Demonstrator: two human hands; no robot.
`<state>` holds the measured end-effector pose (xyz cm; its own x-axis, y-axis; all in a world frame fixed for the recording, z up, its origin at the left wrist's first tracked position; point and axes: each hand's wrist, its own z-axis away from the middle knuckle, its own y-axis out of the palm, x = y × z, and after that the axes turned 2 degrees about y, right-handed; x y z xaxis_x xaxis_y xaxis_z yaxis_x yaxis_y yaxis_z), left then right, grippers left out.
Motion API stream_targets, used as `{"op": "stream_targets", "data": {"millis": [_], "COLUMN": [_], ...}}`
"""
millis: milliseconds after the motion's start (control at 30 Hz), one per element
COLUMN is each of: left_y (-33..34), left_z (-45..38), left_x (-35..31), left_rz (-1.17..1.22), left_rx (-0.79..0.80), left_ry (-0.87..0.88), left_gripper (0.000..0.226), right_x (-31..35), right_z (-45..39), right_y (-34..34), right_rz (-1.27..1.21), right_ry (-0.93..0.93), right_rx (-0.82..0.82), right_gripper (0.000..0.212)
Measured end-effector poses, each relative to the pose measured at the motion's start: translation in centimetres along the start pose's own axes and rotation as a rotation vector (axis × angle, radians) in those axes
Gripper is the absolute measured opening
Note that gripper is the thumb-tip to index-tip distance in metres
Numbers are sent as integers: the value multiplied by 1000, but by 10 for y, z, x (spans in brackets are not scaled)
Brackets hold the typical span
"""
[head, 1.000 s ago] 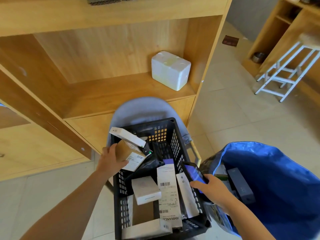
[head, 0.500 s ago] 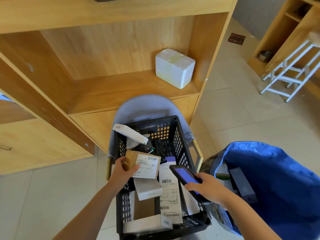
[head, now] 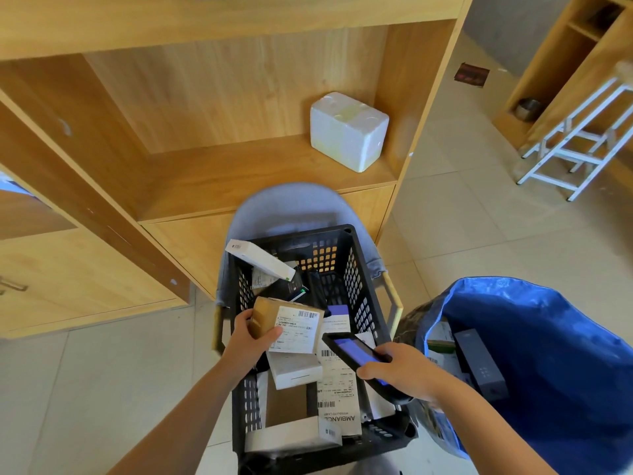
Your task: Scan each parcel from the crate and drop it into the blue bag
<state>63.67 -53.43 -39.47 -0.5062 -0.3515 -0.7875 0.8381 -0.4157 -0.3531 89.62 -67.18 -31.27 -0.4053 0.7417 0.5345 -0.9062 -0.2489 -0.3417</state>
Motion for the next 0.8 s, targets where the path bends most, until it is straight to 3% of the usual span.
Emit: {"op": "stream_targets", "data": {"millis": [67,200,400,467,700,800], "left_y": [-1,-1,7,17,83,126], "left_z": [0,2,4,8,9,12], "left_x": [2,0,-12,-20,-56,-77], "left_rz": [7,5,0,-4,-10,-49], "left_rx": [4,14,54,99,275,374], "left_ry": [-3,6,88,110,162,177], "left_gripper": [75,74,64,60,56,49], "right_x": [-3,-9,-25,-35,-95,-129], "right_z": [-1,-2,1,5,34,52], "right_y": [1,4,2,-1,-25,-41], "right_rz": [-23,-58,-111,-149,-302,-377], "right_ry": [-1,1,16,43,147,197], "right_rx": [15,-7,-114,-165,-279,-334], "right_gripper": [53,62,34,34,39,31]}}
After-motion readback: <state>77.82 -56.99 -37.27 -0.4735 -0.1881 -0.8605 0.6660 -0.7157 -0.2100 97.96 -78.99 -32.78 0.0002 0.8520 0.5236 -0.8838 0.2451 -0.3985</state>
